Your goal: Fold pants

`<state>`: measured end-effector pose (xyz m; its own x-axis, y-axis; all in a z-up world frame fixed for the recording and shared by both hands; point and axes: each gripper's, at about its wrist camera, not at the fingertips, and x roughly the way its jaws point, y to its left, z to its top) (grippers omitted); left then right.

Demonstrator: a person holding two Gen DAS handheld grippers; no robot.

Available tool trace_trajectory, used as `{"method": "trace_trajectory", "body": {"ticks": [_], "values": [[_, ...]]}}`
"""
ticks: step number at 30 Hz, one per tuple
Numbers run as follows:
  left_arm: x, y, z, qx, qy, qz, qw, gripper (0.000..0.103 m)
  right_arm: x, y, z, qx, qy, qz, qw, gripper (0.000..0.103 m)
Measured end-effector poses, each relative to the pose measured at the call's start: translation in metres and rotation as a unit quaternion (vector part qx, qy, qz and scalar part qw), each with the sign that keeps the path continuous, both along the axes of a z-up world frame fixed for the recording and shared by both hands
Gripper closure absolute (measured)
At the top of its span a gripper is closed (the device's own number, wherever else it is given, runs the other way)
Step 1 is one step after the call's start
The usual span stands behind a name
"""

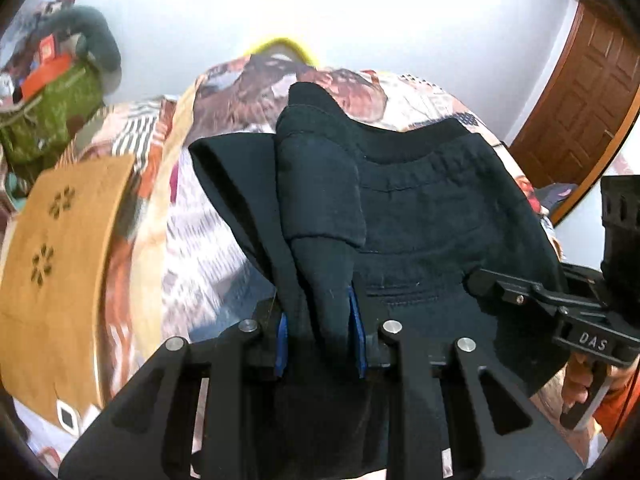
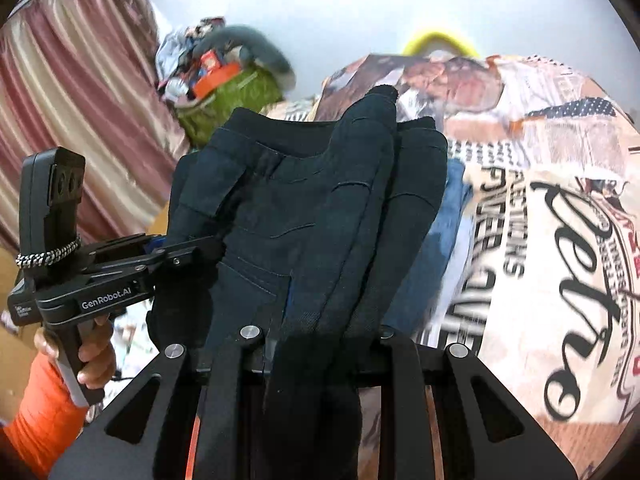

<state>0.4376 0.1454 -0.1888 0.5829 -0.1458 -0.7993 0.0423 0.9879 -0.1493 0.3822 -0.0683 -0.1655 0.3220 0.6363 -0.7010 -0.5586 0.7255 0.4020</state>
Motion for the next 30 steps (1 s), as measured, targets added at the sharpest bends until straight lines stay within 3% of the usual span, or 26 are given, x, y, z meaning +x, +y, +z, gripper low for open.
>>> {"method": "trace_trajectory", "body": {"ticks": [6,13,16,20,25,30], "values": [[0.052,0.001,-0.031,0.04,0.015,0.012,0.999,0.076,0.035,0.005,-0.021,0.009,0.013,-0.043,0.999,0.084],[0.088,0.002,-0.098,0.068,0.066,0.012,0.9954,0.068,0.057,0.015,-0.069,-0.021,0.054,-0.063,0.996,0.083],[0.088,0.0,-0.108,0.078,0.076,0.022,0.9938,0.05,0.058,0.015,-0.09,-0.054,0.072,-0.068,0.994,0.079],[0.077,0.004,-0.099,0.08,0.065,0.04,0.9939,0.034,0.052,0.005,-0.09,-0.074,0.071,-0.082,0.991,0.069],[0.055,0.012,-0.075,0.042,0.067,0.051,0.9956,0.033,0.039,-0.014,-0.074,-0.106,0.05,-0.085,0.989,0.064],[0.011,0.009,-0.022,0.033,0.022,0.056,0.9977,0.03,0.011,-0.038,-0.029,-0.088,-0.007,-0.086,0.992,0.063]]}}
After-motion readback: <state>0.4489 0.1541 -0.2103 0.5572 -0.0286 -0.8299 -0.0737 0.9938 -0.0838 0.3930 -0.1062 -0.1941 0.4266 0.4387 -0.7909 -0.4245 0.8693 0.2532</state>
